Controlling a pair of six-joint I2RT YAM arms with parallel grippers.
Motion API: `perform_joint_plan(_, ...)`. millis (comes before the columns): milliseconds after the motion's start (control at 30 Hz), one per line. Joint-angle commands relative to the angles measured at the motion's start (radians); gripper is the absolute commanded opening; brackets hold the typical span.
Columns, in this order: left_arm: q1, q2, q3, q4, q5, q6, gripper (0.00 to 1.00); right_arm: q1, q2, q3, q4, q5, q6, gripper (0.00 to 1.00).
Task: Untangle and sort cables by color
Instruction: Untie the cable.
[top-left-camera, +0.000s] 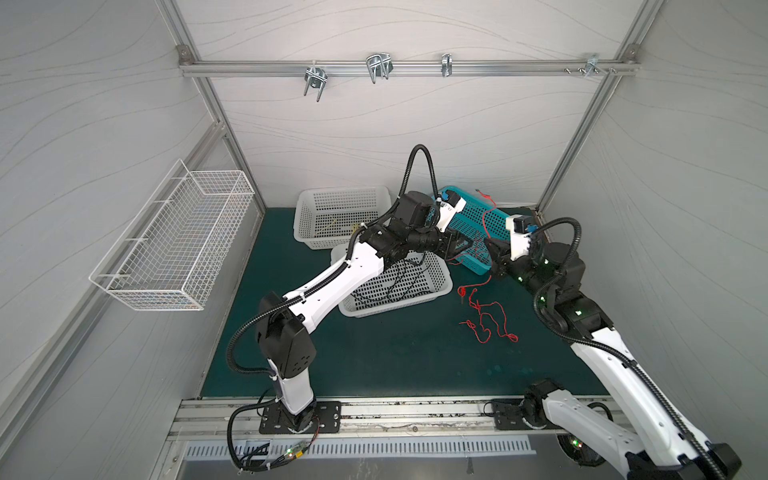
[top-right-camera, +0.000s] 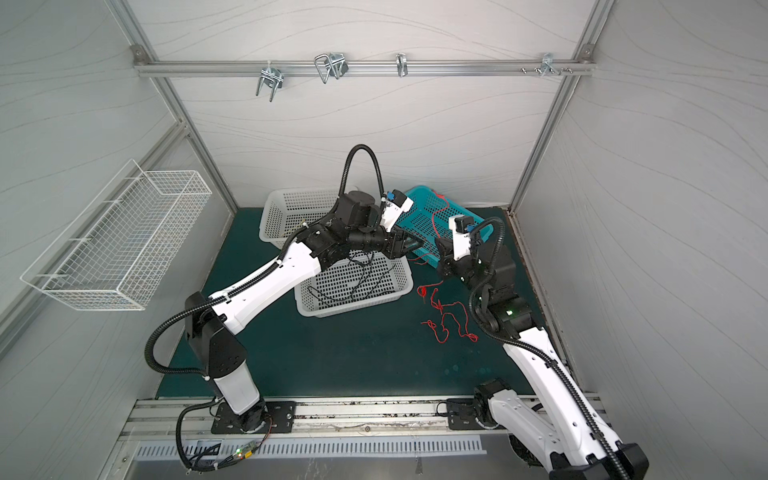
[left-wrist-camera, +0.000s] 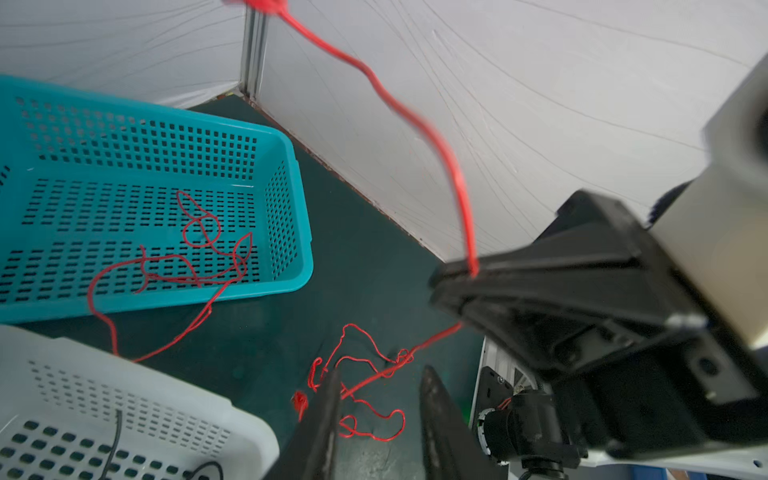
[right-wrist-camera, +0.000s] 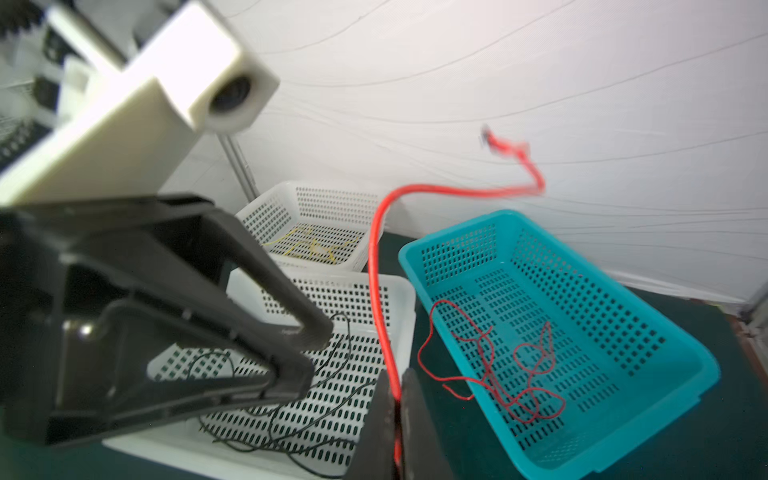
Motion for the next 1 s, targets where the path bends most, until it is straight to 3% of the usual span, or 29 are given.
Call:
perform_joint_plan(0,0.005,-0.050,-0.031,0.039,-0.048,0.028,0.38,-0.005,-0.004,0.059,0.004,0.153,0.003,0.00)
perform_joint_plan(300,0.005,-0.123,-0.141,0.068,-0.114,0.039,0.39,-0.072,0.108,0.146,0.158,0.289,-0.003,0.00)
perform_joint_plan(533,0.005,-0.140,-0.181,0.068,-0.122,0.043,0.39,-0.190,0.211,0.148,0.314,0.252,0.044,0.00)
perform_joint_plan(967,0.004,-0.114,-0.180,0.065,-0.127,0.053,0.39,-0.206,0.278,0.295,0.349,0.178,0.095,0.00)
